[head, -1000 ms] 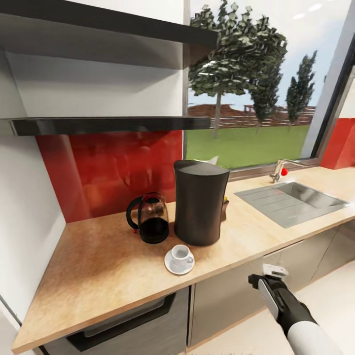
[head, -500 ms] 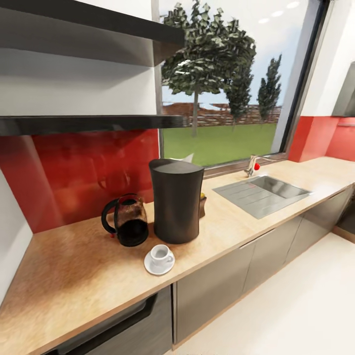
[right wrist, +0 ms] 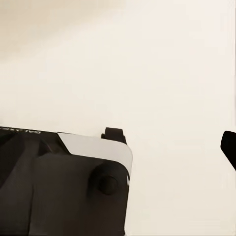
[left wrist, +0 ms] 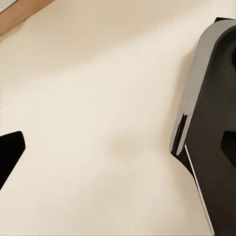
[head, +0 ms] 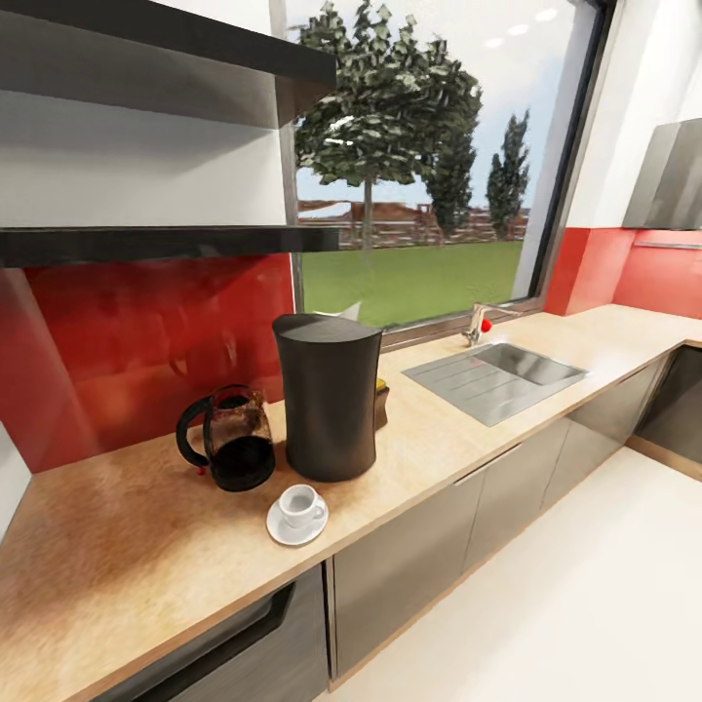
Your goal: Set up a coffee station on the kitchen countertop: keep the coffee maker on the countertop, move the bottle of coffee from the kitchen shelf to the counter next to the coffee maker, place a paper coffee filter on top of the coffee maker, put the saucer next to the coffee maker with the coffee cup on the saucer, and place the electric kettle next to the coffee maker.
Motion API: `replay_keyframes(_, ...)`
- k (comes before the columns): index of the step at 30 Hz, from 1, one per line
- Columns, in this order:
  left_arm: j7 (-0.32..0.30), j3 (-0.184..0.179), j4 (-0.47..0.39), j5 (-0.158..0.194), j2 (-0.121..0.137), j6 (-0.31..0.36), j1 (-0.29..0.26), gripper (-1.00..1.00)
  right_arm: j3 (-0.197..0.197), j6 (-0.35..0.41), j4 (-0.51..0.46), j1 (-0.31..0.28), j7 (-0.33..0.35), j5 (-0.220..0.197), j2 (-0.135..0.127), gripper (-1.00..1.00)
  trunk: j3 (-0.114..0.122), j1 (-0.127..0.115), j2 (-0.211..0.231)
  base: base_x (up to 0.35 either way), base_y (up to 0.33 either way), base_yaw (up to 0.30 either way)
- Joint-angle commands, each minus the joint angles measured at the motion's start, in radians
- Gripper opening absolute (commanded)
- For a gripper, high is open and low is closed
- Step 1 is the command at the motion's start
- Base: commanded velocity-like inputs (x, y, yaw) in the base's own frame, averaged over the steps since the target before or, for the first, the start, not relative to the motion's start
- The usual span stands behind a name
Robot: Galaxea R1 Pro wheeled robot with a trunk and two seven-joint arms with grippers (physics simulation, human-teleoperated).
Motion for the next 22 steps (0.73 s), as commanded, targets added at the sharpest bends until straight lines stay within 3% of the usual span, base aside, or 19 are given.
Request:
replay_keyframes(1,0.003,-0.005,-0.001,0.009,0.000,-0.002,0.001,1.00,-0.006,-0.010,-0.001,0.000,-0.003,0.011,0.000,1.00,-0.001,0.000,-0.001,0.000,0.000,0.000)
replay_keyframes(22,0.003,-0.003,-0.001,0.014,-0.001,-0.002,0.001,1.00,-0.006,-0.023,-0.001,0.000,-0.003,0.008,-0.006,1.00,-0.001,0.000,-0.001,0.000,0.000,0.000)
